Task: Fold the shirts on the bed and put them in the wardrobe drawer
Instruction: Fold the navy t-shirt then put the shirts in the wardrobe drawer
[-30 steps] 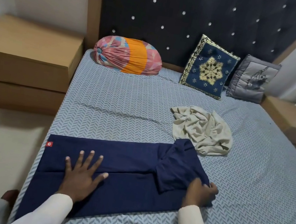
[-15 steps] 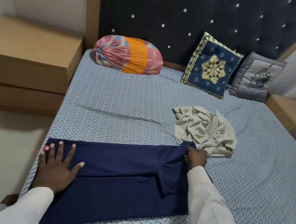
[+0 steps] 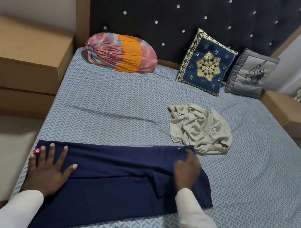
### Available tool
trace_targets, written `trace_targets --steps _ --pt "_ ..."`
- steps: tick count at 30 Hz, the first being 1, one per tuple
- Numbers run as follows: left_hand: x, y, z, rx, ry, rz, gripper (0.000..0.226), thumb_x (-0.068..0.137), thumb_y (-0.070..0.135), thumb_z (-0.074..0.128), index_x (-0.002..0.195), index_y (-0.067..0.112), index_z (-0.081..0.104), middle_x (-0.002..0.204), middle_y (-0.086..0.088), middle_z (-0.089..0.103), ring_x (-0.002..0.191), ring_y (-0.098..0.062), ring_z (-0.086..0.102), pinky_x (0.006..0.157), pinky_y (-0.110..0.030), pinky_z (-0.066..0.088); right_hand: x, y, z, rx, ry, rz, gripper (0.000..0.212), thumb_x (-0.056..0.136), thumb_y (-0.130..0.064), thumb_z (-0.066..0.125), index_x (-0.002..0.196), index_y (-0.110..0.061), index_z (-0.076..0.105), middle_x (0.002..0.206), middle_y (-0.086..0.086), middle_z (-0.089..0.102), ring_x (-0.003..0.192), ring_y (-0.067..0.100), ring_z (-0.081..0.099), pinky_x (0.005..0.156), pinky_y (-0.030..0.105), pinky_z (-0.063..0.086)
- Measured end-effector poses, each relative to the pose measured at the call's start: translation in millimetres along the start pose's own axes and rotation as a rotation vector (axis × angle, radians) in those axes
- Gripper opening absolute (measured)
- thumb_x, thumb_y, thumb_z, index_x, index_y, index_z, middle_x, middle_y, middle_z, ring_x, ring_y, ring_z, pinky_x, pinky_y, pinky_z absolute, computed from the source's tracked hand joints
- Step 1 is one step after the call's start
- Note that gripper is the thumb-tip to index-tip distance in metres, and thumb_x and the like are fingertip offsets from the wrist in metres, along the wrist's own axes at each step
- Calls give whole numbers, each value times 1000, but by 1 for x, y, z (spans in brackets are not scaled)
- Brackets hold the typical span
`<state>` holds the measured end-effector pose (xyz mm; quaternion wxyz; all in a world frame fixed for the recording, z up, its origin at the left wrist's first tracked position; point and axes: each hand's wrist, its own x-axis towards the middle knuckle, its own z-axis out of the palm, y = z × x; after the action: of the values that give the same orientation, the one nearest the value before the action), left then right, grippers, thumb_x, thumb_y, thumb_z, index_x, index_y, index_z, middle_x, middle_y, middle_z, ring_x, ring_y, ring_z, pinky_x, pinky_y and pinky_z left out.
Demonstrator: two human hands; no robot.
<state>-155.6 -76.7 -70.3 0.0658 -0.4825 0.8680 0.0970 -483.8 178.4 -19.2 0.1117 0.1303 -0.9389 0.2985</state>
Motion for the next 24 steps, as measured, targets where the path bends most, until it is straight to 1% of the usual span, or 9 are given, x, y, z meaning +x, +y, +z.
trace_targets --steps 3,5,6,8,12,15,20,22,24 --pt "0 0 0 -23 3 5 99 67 79 -14 154 32 -4 163 -9 -7 149 -33 -8 115 -49 -10 -17 -29 29 -53 -319 -460 40 79 -17 54 118 -16 63 104 12 64 95 35 57 86 43 47" --pt "-1 -1 0 -29 9 5 100 68 79 -13 154 30 -2 163 -9 -5 149 -33 -7 115 -48 -10 -21 -37 43 -156 -501 -589 35 87 -27 50 120 -21 60 108 9 61 100 33 53 87 42 46" --pt "-1 -1 0 -30 10 4 101 68 79 -13 154 30 -2 163 -9 -5 149 -33 -7 115 -48 -10 -17 -35 49 -224 -534 -579 33 89 -30 48 119 -20 60 110 10 59 102 34 52 88 42 45" --pt "0 -2 1 -29 8 2 101 68 80 -14 154 29 -2 163 -9 -6 149 -32 -7 115 -47 -11 -1 -21 54 -319 -513 -481 33 91 -30 49 120 -16 58 116 13 57 106 36 51 91 41 43" --pt "1 -2 3 -24 14 1 99 68 79 -14 154 30 -6 163 -9 -8 149 -32 -9 114 -47 -12 47 28 48 -482 -462 -246 43 94 -29 47 134 -13 49 135 14 49 117 39 46 99 42 39" --pt "1 -3 5 -1 29 0 97 70 78 -12 154 30 -3 163 -10 -4 149 -33 -5 115 -48 -9 79 47 41 -529 -570 -227 45 96 -31 43 138 -13 43 145 11 42 126 38 42 106 42 35" --pt "1 0 6 1 49 0 96 74 78 -10 155 29 5 163 -11 2 149 -34 -1 114 -47 -11 87 24 38 -654 -674 -211 51 98 -27 41 146 -12 32 154 8 28 135 40 31 110 45 30" --pt "1 -1 3 3 45 2 96 73 78 -11 155 30 0 163 -11 -3 149 -33 -5 112 -45 -17 87 12 37 -701 -732 -164 57 96 -24 43 149 -13 27 156 6 25 140 38 25 112 45 26" --pt "0 -1 1 0 28 4 93 74 78 -12 154 32 -7 163 -10 -10 149 -32 -11 110 -44 -20 86 -2 31 -725 -759 -112 59 93 -27 49 148 -14 30 156 5 28 141 35 25 113 46 25"
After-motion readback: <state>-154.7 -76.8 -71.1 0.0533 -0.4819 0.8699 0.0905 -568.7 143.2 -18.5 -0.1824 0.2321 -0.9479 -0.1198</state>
